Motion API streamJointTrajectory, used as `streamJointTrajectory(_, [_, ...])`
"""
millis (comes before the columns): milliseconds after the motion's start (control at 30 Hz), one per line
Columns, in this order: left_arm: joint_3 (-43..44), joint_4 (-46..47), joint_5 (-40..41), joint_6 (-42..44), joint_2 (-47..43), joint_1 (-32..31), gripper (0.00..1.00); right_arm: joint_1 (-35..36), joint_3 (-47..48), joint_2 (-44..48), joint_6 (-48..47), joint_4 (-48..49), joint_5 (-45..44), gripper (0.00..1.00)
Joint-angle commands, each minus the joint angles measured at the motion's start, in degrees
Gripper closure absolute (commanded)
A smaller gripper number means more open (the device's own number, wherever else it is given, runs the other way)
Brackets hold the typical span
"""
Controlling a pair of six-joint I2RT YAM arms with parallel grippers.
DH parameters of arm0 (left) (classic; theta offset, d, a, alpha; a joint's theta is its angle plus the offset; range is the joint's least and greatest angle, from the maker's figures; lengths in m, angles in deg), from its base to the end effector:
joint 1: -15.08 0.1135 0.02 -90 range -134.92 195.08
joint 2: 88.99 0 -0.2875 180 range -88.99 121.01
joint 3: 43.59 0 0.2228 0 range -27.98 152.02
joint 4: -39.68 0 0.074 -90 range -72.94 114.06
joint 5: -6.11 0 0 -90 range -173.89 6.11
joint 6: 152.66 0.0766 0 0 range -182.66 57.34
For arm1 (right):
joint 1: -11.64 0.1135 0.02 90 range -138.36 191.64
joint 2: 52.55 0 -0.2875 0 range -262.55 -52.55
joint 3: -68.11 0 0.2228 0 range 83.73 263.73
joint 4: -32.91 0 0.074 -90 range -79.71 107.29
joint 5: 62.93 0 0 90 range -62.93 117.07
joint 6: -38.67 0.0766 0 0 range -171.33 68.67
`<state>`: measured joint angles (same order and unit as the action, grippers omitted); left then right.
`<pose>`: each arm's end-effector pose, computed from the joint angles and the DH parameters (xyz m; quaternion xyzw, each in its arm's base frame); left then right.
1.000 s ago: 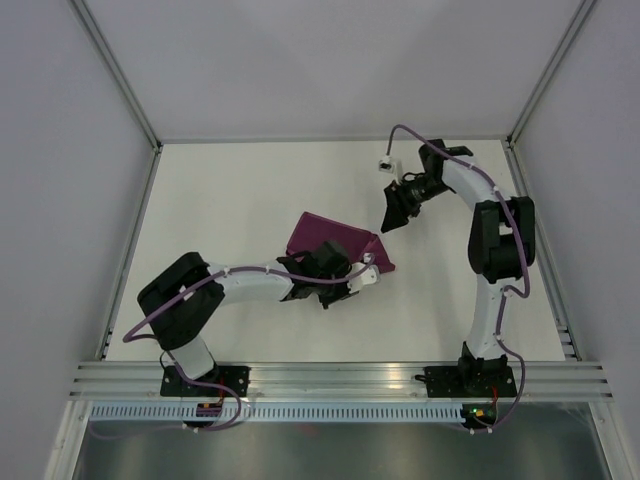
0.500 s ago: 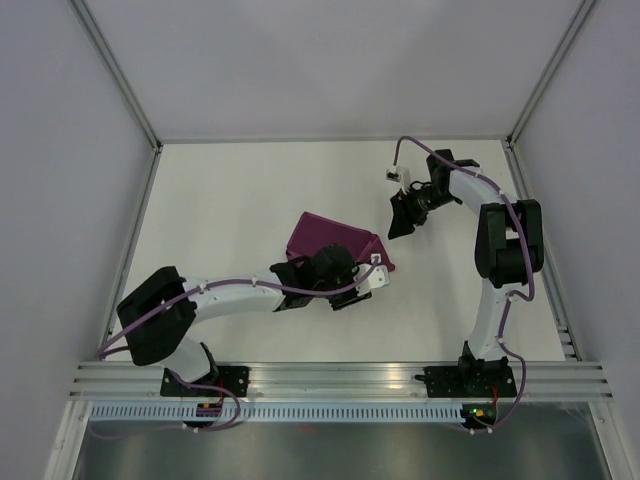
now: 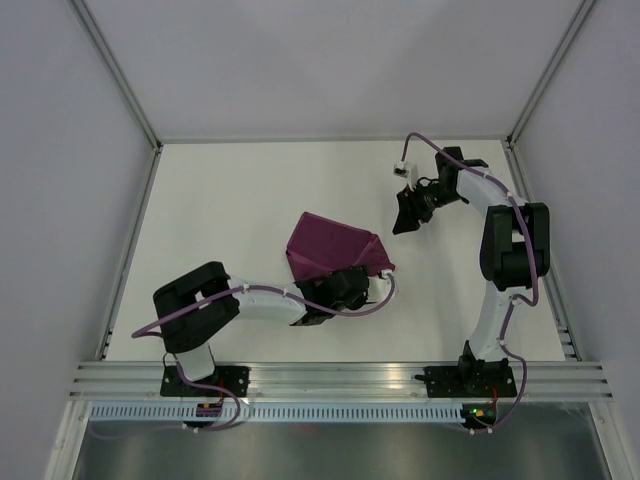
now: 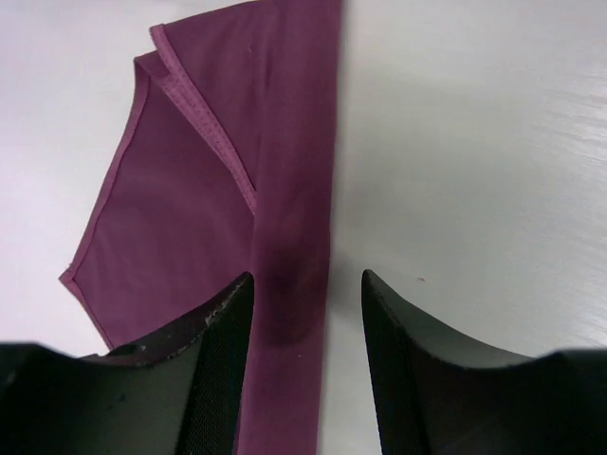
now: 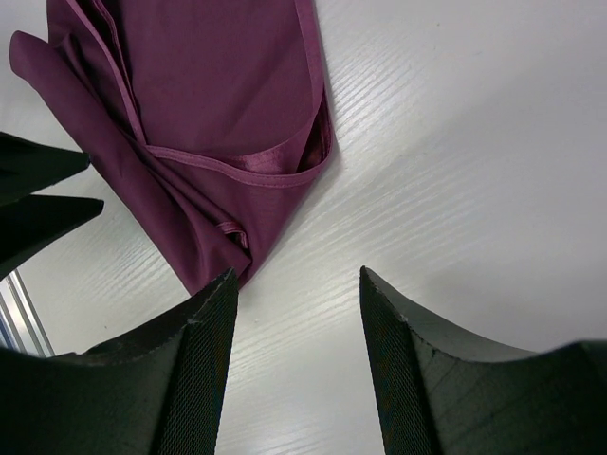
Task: Fold the napkin, place the utensils inside, and roll it up
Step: Roll the napkin with the utensil
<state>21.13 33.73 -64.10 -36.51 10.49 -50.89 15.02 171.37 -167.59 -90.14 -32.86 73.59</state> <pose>0.1707 -0.3193 0.1748 0.5950 0.6729 0.0070 0.4394 0.3832 0.0783 0.2048 -0.3687 0.8367 0.3436 0.2144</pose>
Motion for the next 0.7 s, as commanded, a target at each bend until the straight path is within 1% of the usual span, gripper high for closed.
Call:
streamJointTrajectory(0, [0.6,6.5,6.1,4.0,1.1,0.0,0.45,-0.7,-1.1,2.4,-1.5,0.5,1.5,0.4])
streamJointTrajectory(33, [0.5,6.9,6.7,4.3,1.4,0.1,0.45,-1.0,-1.2,2.4,-1.8,0.3,1.6,0.4])
streamJointTrajectory(200, [0.9,5.5,4.6,3.6,2.0,1.1,0.45,-1.5,-1.7,2.1,-2.8,-0.8,2.4,0.4])
streamJointTrajectory(400, [1.3,1.5,-2.6,-0.7,0.8,3.9,0.47,-2.1,-1.6,2.3,-5.0,-2.9,2.8,0.41])
streamJointTrajectory(500, [1.9,-0.3,-6.1,-3.3,0.7,6.3,0.49,-2.1,-1.7,2.7,-5.7,-3.5,2.9,0.41])
streamJointTrajectory(533, [2.3,-0.8,-8.4,-3.8,0.8,7.3,0.5,-2.1,-1.8,2.9,-6.0,-3.7,3.0,0.41])
streamJointTrajectory(633, [3.1,-2.4,-12.4,-6.1,1.2,8.8,0.57,-2.4,-2.1,3.1,-6.7,-4.3,3.0,0.41])
streamJointTrajectory(667, [3.3,-3.2,-13.5,-7.5,1.2,9.4,0.68,-2.3,-2.3,3.2,-7.1,-4.4,3.0,0.42])
